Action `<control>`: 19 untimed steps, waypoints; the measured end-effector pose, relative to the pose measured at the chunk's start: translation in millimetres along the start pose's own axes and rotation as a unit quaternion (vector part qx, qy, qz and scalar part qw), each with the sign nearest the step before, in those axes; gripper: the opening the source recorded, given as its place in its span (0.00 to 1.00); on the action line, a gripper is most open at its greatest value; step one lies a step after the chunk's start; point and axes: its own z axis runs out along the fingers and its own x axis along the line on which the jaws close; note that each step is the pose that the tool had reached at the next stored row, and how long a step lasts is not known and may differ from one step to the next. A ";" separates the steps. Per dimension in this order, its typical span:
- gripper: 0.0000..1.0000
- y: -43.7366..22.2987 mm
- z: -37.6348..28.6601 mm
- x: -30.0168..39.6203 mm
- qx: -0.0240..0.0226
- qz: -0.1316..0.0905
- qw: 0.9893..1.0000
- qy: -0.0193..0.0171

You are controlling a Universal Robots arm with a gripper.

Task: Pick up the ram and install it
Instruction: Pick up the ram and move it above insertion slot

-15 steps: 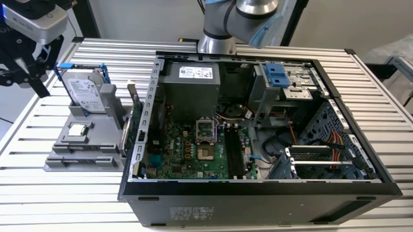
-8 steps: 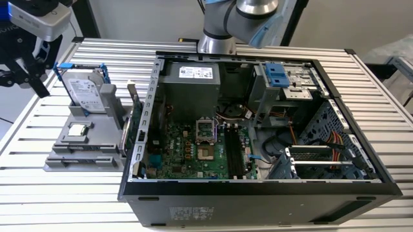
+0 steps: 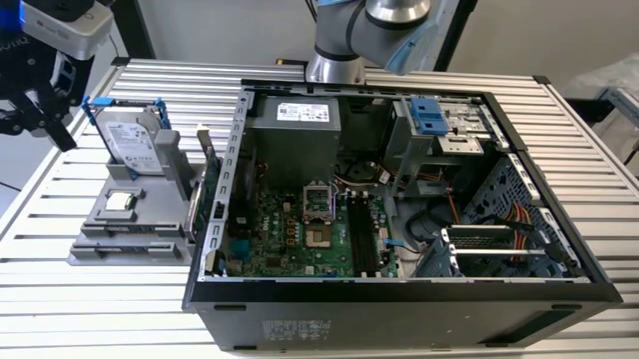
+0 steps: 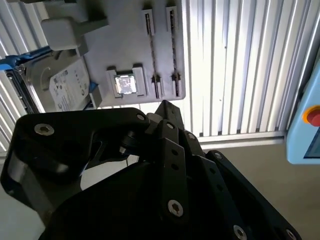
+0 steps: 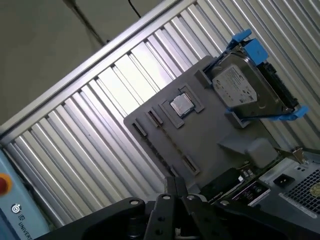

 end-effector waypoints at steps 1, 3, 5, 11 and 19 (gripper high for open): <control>0.00 0.0 0.0 0.0 0.000 -0.004 1.000 0.000; 0.00 0.0 0.0 0.0 0.000 -0.013 1.000 0.001; 0.00 0.0 0.0 0.0 0.000 -0.022 1.000 0.001; 0.00 0.0 0.0 0.0 -0.001 -0.048 0.999 0.002; 0.00 0.0 0.0 0.0 -0.002 -0.083 0.997 0.004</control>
